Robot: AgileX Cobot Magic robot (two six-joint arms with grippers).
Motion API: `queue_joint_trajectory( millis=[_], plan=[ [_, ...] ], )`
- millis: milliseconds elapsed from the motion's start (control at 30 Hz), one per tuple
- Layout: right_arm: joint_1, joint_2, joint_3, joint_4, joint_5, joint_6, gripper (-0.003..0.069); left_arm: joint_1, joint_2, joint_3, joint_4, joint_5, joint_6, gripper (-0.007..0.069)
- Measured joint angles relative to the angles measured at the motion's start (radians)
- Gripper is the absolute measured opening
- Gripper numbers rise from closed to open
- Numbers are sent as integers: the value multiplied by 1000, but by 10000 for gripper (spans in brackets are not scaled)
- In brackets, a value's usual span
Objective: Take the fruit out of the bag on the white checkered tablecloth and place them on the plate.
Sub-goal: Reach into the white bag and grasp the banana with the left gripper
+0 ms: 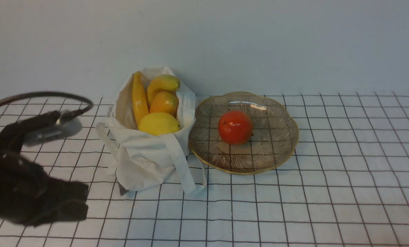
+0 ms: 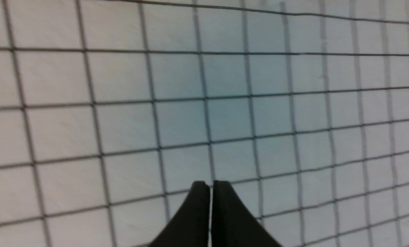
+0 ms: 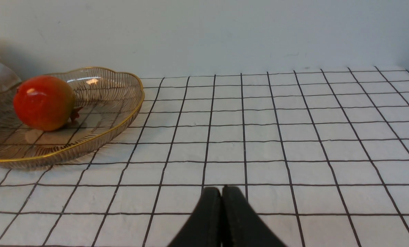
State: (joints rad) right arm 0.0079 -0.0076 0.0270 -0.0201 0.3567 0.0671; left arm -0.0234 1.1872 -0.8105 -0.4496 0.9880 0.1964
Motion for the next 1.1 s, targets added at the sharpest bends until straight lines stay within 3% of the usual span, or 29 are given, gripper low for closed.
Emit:
queue_joint_trajectory(
  millis=[133, 333, 567, 700, 833, 867, 900, 1100],
  plan=[
    [0, 0, 0, 0, 0, 0, -15, -14, 168, -165, 36, -11, -32, -8],
    [0, 0, 0, 0, 0, 0, -15, -124, 344, -383, 55, -53, -79, -8],
    [0, 0, 0, 0, 0, 0, -15, -223, 516, -634, 185, -105, -127, 35],
    [0, 0, 0, 0, 0, 0, -15, -261, 581, -720, 226, -130, -128, 115],
    [0, 0, 0, 0, 0, 0, -15, -291, 672, -835, 228, -154, -107, 300],
    [0, 0, 0, 0, 0, 0, -15, -291, 672, -835, 228, -154, -107, 300],
    [0, 0, 0, 0, 0, 0, -15, -291, 707, -872, 226, -156, -89, 391],
    [0, 0, 0, 0, 0, 0, -15, -291, 757, -899, 229, -249, -85, 613]
  ],
)
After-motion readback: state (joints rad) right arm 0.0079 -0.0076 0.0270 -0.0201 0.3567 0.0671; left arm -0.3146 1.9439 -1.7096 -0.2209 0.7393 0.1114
